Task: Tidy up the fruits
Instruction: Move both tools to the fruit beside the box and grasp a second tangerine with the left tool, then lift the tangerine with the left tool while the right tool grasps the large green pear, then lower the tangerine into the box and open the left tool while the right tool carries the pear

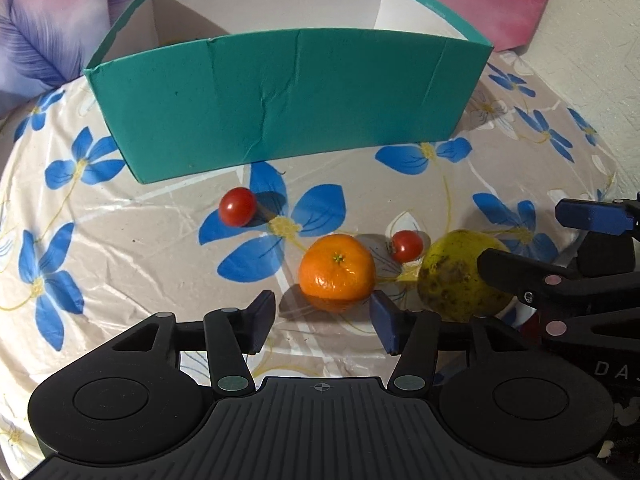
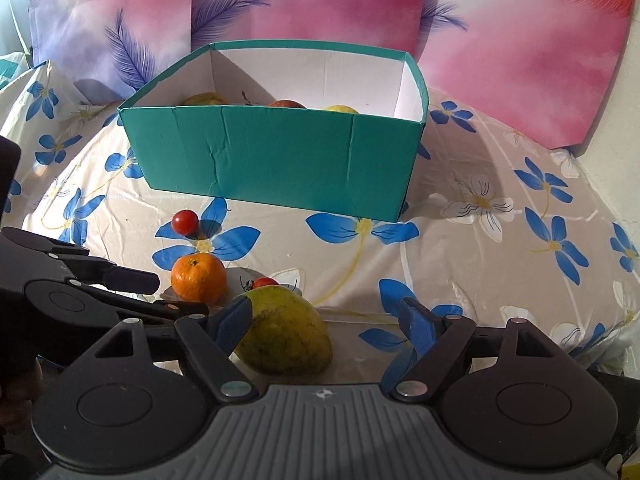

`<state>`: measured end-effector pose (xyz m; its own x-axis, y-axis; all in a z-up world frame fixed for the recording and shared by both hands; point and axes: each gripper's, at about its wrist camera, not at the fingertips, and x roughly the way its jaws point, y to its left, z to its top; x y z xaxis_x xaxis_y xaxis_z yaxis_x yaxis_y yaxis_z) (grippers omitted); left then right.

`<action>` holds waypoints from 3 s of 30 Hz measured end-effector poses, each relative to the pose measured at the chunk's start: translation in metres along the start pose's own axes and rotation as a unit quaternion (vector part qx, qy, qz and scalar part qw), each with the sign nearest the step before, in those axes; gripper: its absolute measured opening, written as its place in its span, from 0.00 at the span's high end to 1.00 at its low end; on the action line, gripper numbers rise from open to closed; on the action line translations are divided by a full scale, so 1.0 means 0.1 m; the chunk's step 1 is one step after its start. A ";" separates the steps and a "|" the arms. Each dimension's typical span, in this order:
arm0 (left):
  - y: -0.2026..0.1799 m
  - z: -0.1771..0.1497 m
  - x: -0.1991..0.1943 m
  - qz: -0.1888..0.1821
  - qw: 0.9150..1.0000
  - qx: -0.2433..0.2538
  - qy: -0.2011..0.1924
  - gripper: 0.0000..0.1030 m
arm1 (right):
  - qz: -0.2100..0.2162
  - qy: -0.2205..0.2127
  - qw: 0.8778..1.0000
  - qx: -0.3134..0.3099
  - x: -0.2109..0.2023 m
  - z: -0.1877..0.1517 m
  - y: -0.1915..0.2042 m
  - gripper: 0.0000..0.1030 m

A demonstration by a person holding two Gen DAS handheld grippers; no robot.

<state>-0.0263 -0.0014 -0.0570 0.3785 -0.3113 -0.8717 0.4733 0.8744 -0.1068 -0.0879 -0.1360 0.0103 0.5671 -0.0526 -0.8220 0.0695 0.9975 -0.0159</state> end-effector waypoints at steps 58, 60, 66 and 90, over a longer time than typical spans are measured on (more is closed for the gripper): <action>0.17 0.55 -0.44 0.024 0.997 -0.005 -0.068 0.56 | 0.062 0.000 0.998 -0.008 0.24 0.32 0.01 0.40; 0.16 0.62 -0.49 0.027 0.997 -0.003 -0.078 0.56 | 0.054 -0.015 0.998 0.000 0.19 0.40 -0.06 0.40; 0.17 0.91 -0.63 0.047 0.994 -0.007 -0.102 0.56 | 0.036 -0.054 0.998 0.010 0.08 0.64 -0.20 0.40; 0.34 1.40 -0.10 0.104 0.992 -0.027 -0.071 0.56 | 0.013 -0.107 0.994 0.037 0.10 0.98 -0.37 0.40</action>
<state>0.0974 -0.0206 0.0155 0.5735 -0.1685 -0.8017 0.3320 0.9425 0.0394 -0.0043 -0.1785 0.0582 0.7298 -0.0443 -0.6823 0.1091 0.9927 0.0523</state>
